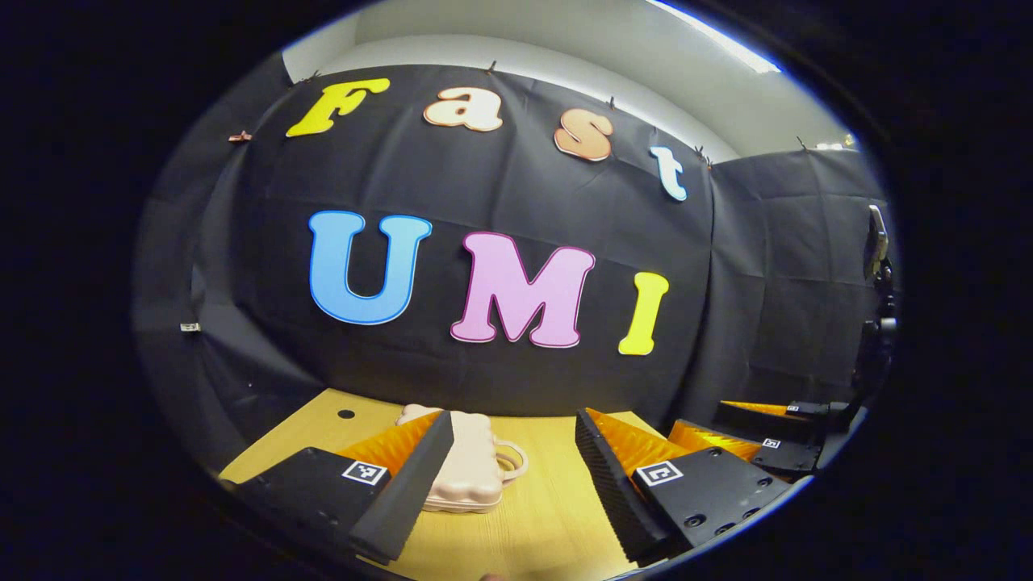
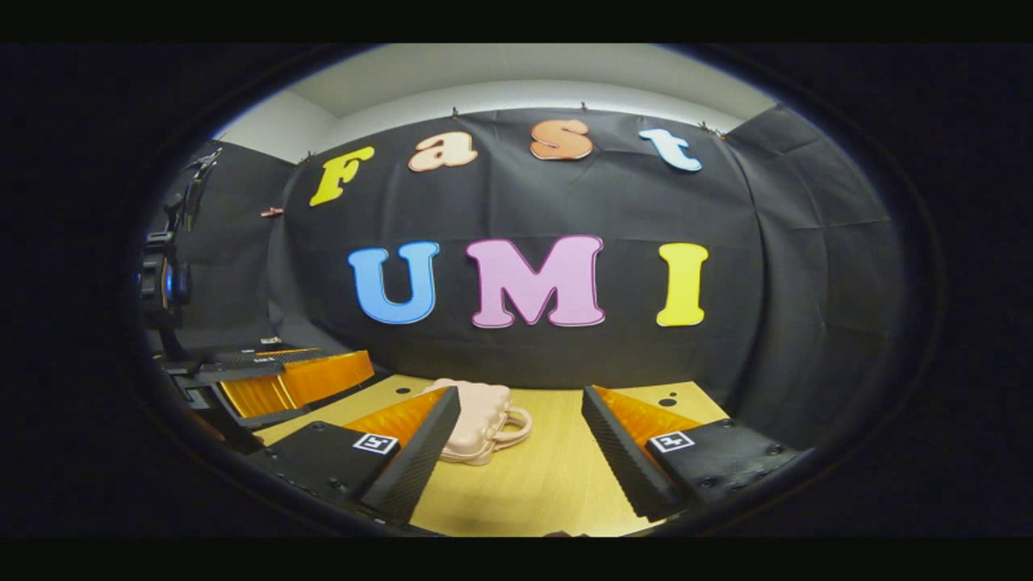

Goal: First open the suitcase, pack the skin care products into it, and then close the suitcase.

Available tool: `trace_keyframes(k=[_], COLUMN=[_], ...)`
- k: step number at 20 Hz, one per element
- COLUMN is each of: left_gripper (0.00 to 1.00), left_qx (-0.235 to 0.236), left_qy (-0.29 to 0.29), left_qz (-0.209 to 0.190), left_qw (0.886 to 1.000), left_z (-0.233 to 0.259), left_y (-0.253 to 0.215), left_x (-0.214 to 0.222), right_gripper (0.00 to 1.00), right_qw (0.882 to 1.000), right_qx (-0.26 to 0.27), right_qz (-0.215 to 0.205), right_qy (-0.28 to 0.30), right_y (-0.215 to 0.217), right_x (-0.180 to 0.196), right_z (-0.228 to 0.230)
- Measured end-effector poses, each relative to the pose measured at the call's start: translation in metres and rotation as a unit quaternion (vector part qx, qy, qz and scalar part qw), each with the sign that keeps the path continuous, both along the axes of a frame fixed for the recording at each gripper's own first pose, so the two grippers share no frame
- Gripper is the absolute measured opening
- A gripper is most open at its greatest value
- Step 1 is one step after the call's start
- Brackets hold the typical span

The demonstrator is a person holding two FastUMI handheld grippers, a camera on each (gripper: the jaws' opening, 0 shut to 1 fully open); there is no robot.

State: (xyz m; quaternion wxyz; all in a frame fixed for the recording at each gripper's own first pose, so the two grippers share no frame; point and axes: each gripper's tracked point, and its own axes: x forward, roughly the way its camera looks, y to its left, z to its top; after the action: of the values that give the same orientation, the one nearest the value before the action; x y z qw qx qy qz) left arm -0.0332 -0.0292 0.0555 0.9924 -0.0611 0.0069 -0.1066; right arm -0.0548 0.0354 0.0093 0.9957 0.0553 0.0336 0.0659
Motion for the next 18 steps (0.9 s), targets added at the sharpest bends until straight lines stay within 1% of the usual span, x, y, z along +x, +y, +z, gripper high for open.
trace_keyframes(k=[2, 4, 8, 12, 13, 14, 16, 18], left_gripper=[0.96, 0.96, 0.96, 0.96, 0.96, 0.96, 0.96, 0.96], left_qx=[0.001, 0.004, 0.002, 0.001, 0.002, 0.002, 0.002, 0.002], left_qy=[-0.019, -0.033, -0.038, -0.027, -0.024, -0.023, -0.034, -0.039], left_qz=[0.003, 0.011, 0.027, 0.045, 0.051, 0.056, 0.070, 0.079], left_qw=[1.000, 0.999, 0.999, 0.999, 0.998, 0.998, 0.997, 0.996], left_z=[0.010, 0.017, 0.016, 0.016, 0.015, 0.017, 0.023, 0.025], left_y=[0.006, 0.013, 0.018, 0.026, 0.028, 0.031, 0.038, 0.044], left_x=[-0.013, -0.021, -0.030, -0.037, -0.037, -0.040, -0.045, -0.053], right_gripper=[0.96, 0.97, 0.96, 0.96, 0.92, 0.96, 0.96, 0.96], right_qw=[1.000, 1.000, 0.999, 0.999, 0.999, 1.000, 0.999, 0.999], right_qx=[0.001, -0.010, -0.027, -0.031, -0.028, -0.026, -0.035, -0.041], right_qz=[-0.009, -0.018, -0.019, -0.009, -0.004, 0.001, 0.009, 0.013], right_qy=[-0.009, -0.019, -0.022, -0.019, -0.017, -0.014, -0.008, -0.015], right_y=[-0.003, -0.011, -0.013, -0.010, -0.007, -0.003, -0.001, 0.004], right_x=[-0.013, -0.022, -0.032, -0.027, -0.025, -0.022, -0.015, -0.010], right_z=[0.002, 0.004, 0.003, 0.007, 0.007, 0.006, 0.008, 0.016])
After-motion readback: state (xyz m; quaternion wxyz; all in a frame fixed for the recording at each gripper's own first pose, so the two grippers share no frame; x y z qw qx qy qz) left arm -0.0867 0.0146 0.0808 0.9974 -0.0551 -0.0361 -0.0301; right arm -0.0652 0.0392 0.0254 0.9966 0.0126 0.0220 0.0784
